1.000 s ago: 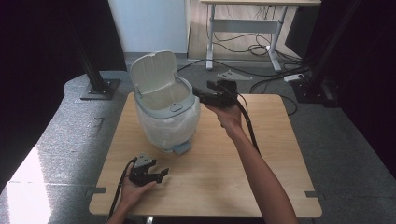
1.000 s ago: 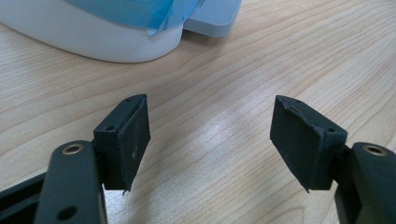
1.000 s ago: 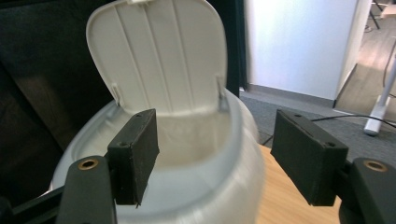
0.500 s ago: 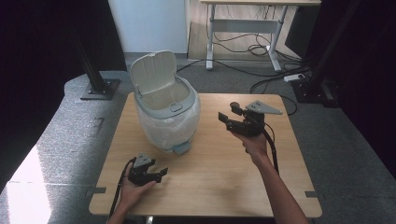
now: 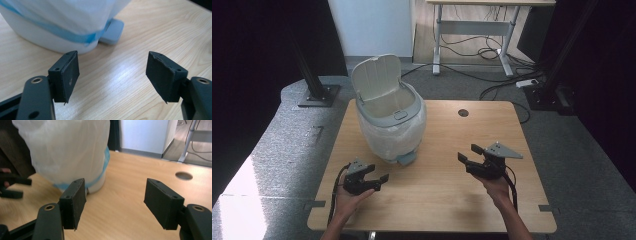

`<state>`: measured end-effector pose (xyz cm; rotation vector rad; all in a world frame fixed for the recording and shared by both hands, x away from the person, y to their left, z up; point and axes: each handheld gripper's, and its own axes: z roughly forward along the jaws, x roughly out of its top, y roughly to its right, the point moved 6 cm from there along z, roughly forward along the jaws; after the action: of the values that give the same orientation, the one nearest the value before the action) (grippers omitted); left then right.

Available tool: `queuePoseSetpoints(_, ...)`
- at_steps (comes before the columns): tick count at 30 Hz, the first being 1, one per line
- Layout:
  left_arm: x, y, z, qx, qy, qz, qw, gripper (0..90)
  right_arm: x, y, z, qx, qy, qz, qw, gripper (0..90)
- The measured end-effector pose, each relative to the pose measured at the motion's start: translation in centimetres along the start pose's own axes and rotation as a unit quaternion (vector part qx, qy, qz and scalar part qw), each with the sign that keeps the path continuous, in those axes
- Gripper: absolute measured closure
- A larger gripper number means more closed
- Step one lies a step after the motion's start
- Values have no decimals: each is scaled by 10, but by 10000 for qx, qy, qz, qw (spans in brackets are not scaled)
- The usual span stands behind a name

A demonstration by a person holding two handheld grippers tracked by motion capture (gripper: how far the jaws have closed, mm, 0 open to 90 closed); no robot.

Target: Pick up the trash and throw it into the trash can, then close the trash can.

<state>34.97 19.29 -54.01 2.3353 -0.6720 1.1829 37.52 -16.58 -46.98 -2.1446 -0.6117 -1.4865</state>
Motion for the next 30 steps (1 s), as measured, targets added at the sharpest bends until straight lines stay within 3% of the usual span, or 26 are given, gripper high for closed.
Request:
queuePoseSetpoints(2,2,-1,-2,7,27,-42,10000,250,-13,0,2,32,-92,50,9999,327)
queuePoseSetpoints(5,4,-2,-4,-38,64,-116,9999,228,-15,1,2,-30,-150,-10,9999,324)
queuePoseSetpoints(7,7,-3,-6,-88,99,-136,9998,209,-14,1,2,8,-102,70,9999,325)
queuePoseSetpoints(12,19,-2,-13,-105,275,-87,9995,178,-20,0,1,-26,-178,39,9998,325)
queuePoseSetpoints(20,49,-2,-28,-171,603,-27,9980,179,-26,7,-6,-76,-189,110,9997,325)
queuePoseSetpoints(24,72,-2,-39,-254,792,-8,9965,181,-28,13,-8,-87,-190,180,9996,325)
queuePoseSetpoints(30,92,-6,-46,-262,860,81,9959,183,-29,13,-7,-62,-206,201,9996,325)
